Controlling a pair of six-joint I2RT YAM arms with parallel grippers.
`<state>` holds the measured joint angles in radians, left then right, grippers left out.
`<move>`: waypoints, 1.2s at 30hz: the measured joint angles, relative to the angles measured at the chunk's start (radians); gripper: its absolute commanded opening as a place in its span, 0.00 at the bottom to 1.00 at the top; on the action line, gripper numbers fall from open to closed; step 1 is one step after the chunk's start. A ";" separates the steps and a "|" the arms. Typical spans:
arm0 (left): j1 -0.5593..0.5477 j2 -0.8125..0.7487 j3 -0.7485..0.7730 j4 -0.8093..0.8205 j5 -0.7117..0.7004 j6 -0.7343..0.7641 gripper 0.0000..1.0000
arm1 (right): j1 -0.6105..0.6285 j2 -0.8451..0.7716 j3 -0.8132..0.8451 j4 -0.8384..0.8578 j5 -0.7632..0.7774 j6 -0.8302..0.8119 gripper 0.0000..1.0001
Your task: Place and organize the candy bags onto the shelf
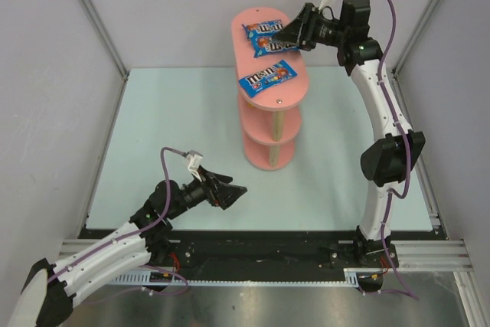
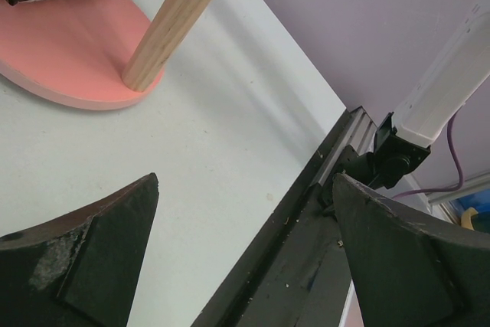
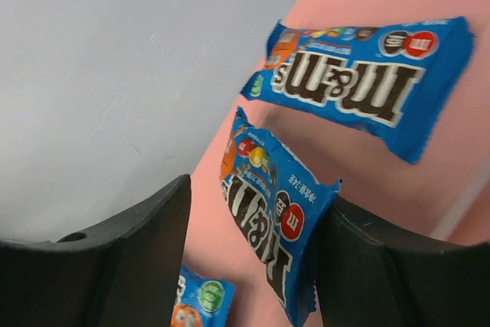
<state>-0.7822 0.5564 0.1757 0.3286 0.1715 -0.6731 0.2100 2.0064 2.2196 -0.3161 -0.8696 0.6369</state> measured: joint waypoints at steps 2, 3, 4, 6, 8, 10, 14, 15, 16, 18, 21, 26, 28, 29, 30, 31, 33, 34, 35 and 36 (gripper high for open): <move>0.000 -0.005 0.000 0.000 0.000 0.000 1.00 | 0.018 0.002 0.040 -0.055 0.014 -0.035 0.65; 0.000 -0.011 -0.002 0.000 0.000 0.000 1.00 | 0.024 0.002 0.054 -0.074 0.024 -0.048 0.65; 0.000 -0.017 -0.003 0.000 0.000 0.000 1.00 | 0.030 0.002 0.067 -0.091 0.032 -0.063 0.65; 0.000 -0.034 -0.010 0.000 0.000 -0.003 1.00 | 0.044 0.002 0.082 -0.113 0.046 -0.084 0.66; 0.000 -0.048 -0.019 -0.001 0.000 -0.008 1.00 | 0.051 0.002 0.087 -0.140 0.055 -0.100 0.66; 0.000 -0.055 -0.024 -0.001 0.000 -0.010 0.99 | 0.050 0.002 0.087 -0.160 0.068 -0.111 0.66; 0.000 -0.060 -0.029 -0.001 0.000 -0.012 1.00 | 0.043 0.002 0.087 -0.194 0.090 -0.127 0.66; 0.000 -0.061 -0.029 -0.001 0.000 -0.013 1.00 | 0.043 0.002 0.087 -0.200 0.097 -0.134 0.66; 0.000 -0.061 -0.030 -0.001 0.000 -0.016 1.00 | 0.042 0.002 0.088 -0.203 0.101 -0.138 0.66; 0.000 -0.061 -0.031 -0.001 0.000 -0.017 1.00 | 0.041 0.003 0.096 -0.214 0.111 -0.145 0.66; 0.000 -0.060 -0.031 -0.001 0.000 -0.018 1.00 | 0.042 0.014 0.135 -0.247 0.137 -0.168 0.67; 0.000 -0.060 -0.032 -0.001 0.000 -0.018 1.00 | 0.041 0.017 0.156 -0.281 0.180 -0.202 0.68; 0.000 -0.062 -0.033 -0.001 0.000 -0.018 1.00 | 0.039 0.017 0.156 -0.292 0.195 -0.210 0.68; 0.000 -0.063 -0.033 -0.001 0.000 -0.018 1.00 | 0.036 0.017 0.156 -0.294 0.201 -0.213 0.68; 0.000 -0.067 -0.033 -0.001 -0.001 -0.018 1.00 | 0.031 0.017 0.156 -0.294 0.209 -0.217 0.68; 0.000 -0.067 -0.033 -0.001 -0.001 -0.018 1.00 | 0.024 0.017 0.156 -0.294 0.217 -0.220 0.68; 0.000 -0.072 -0.033 -0.002 -0.001 -0.018 1.00 | 0.006 0.011 0.149 -0.292 0.234 -0.224 0.69; 0.000 -0.074 -0.033 -0.002 -0.001 -0.018 1.00 | -0.006 0.004 0.140 -0.293 0.241 -0.225 0.69; 0.000 -0.076 -0.033 -0.002 -0.002 -0.018 1.00 | -0.017 -0.004 0.129 -0.291 0.249 -0.226 0.69; 0.000 -0.079 -0.033 -0.003 -0.003 -0.018 1.00 | -0.031 -0.019 0.110 -0.290 0.257 -0.227 0.69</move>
<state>-0.7822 0.4770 0.1429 0.3260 0.1688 -0.6910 0.1787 1.9873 2.3299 -0.6056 -0.6128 0.4099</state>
